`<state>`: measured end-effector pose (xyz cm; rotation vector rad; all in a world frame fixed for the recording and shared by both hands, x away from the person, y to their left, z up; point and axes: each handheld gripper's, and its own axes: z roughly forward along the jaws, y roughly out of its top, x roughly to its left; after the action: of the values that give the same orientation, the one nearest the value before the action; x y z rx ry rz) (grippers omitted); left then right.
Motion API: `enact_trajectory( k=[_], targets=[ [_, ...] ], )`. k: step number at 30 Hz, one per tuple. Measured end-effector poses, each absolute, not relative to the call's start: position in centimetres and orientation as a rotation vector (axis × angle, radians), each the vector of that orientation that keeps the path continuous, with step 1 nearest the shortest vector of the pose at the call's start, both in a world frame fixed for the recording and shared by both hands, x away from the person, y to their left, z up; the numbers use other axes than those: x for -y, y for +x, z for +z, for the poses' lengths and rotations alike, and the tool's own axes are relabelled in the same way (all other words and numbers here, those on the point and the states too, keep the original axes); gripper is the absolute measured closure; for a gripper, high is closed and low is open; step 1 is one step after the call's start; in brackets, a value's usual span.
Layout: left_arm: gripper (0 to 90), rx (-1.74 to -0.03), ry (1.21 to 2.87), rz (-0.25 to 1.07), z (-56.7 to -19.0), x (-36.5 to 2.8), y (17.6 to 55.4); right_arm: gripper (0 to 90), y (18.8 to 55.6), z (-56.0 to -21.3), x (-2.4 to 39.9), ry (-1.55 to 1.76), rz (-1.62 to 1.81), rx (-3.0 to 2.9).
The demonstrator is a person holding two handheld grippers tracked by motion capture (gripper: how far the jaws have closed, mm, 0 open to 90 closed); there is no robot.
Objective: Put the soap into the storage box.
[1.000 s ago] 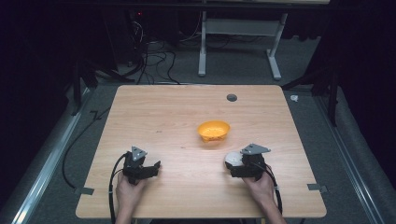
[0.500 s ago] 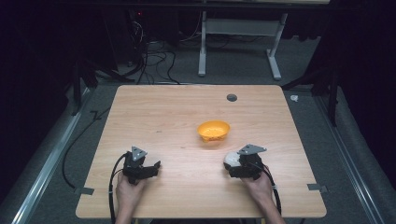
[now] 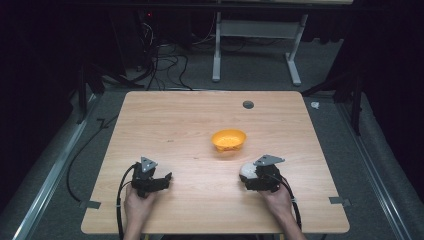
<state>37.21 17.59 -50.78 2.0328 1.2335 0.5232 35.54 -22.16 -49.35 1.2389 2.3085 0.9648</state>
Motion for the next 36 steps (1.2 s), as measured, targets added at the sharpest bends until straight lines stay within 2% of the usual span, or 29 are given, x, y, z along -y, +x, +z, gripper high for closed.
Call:
enact_trajectory(
  k=[17,36],
  targets=[
    [19.8,-1.235,2.031,0.522,-50.8,-17.6,37.2,24.8,35.6,-49.2,22.5,1.246,0.988,-2.283],
    [19.8,-1.235,2.032,0.522,-50.8,-17.6,37.2,24.8,35.7,-46.8,22.3,1.206,1.031,-2.273]
  ],
)
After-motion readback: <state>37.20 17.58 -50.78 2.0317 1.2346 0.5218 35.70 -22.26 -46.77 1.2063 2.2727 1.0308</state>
